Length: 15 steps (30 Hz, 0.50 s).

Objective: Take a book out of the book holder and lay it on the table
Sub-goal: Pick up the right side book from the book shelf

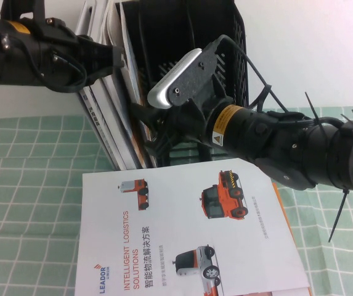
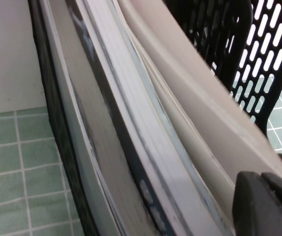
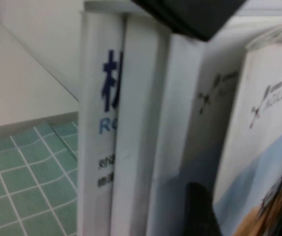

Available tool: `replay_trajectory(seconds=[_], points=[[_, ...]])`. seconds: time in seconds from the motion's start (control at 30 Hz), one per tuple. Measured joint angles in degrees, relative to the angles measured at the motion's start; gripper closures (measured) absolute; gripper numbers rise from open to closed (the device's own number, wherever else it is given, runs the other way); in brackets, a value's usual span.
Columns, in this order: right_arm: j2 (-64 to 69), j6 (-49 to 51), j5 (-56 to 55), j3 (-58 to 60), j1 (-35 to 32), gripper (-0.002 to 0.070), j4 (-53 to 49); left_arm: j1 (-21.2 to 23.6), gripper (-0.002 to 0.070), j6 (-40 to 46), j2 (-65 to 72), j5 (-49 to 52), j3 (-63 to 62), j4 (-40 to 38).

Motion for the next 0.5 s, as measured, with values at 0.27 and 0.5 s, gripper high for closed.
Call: replay_trajectory(seconds=[0.27,0.5], points=[[-0.38,0.00,1.00,0.00,-0.20,0.0269,0.10,0.00,0.0678,0.00,0.00,0.32,-0.13,0.22],[2.77,-0.78,-0.79,0.00,-0.20,0.0298,4.42,0.00,0.0678,0.00,0.00,0.45,-0.13,-0.95]])
